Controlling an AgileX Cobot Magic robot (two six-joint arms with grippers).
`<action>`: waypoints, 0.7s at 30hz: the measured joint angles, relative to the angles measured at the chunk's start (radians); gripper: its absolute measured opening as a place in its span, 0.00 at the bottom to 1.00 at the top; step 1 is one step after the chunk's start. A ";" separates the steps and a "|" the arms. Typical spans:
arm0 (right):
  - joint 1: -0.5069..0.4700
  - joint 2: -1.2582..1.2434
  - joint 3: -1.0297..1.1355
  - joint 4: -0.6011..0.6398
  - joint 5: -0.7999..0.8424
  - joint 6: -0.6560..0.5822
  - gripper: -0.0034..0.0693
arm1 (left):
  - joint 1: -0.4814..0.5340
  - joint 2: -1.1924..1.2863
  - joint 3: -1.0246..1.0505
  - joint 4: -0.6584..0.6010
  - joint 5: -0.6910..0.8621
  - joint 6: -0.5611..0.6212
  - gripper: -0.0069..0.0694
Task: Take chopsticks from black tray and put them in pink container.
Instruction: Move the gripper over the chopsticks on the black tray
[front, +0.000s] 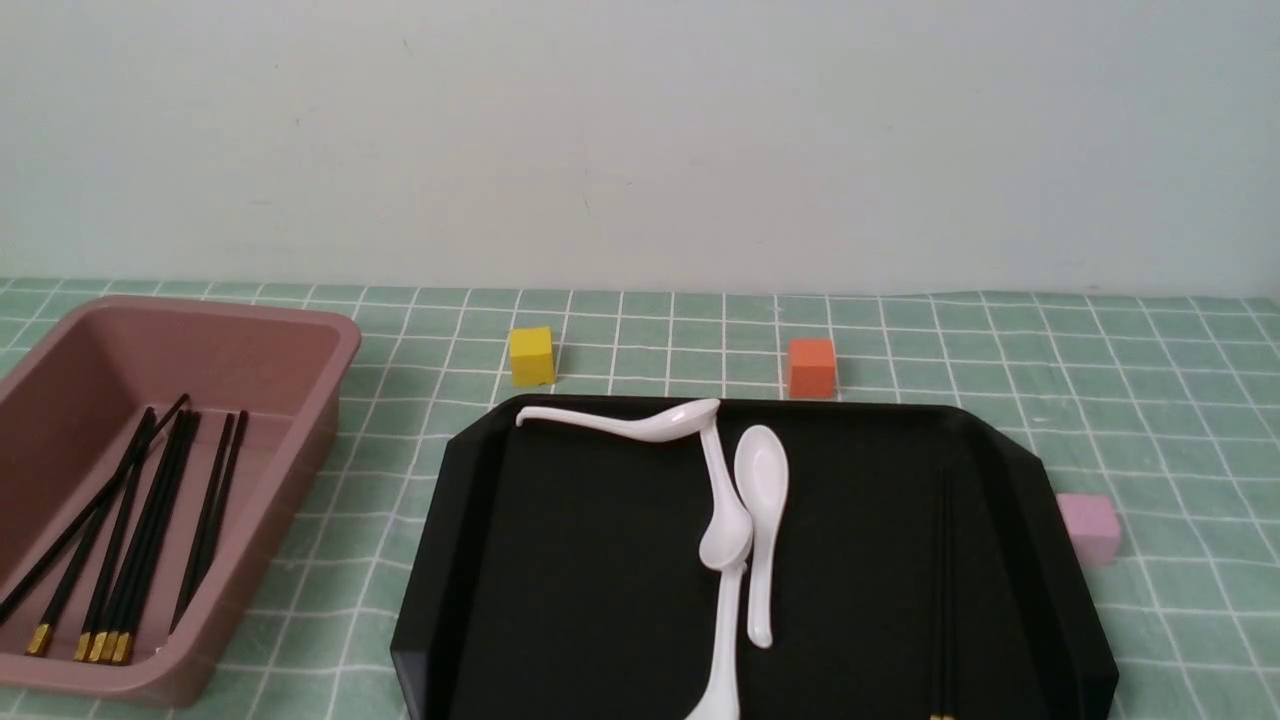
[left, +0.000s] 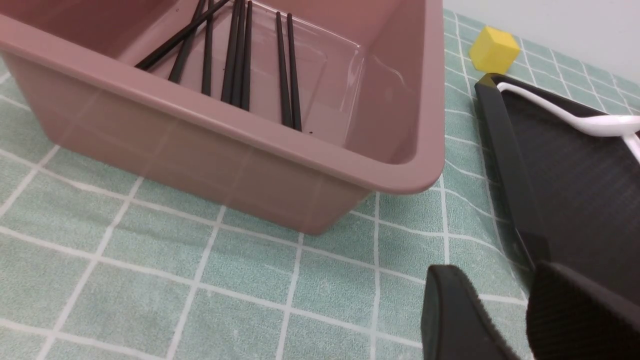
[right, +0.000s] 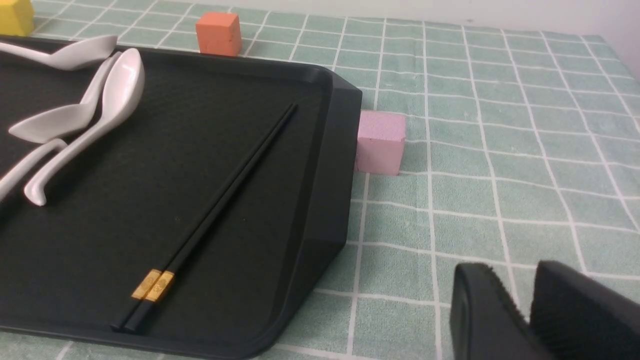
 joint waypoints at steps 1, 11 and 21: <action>0.000 0.000 0.000 0.001 0.000 0.000 0.30 | 0.000 0.000 0.000 0.000 0.000 0.000 0.40; 0.000 0.000 0.005 0.624 -0.109 0.316 0.32 | 0.000 0.000 0.000 0.000 0.000 0.000 0.40; 0.000 0.000 0.005 0.842 -0.147 0.361 0.34 | 0.000 0.000 0.000 0.000 0.000 0.000 0.40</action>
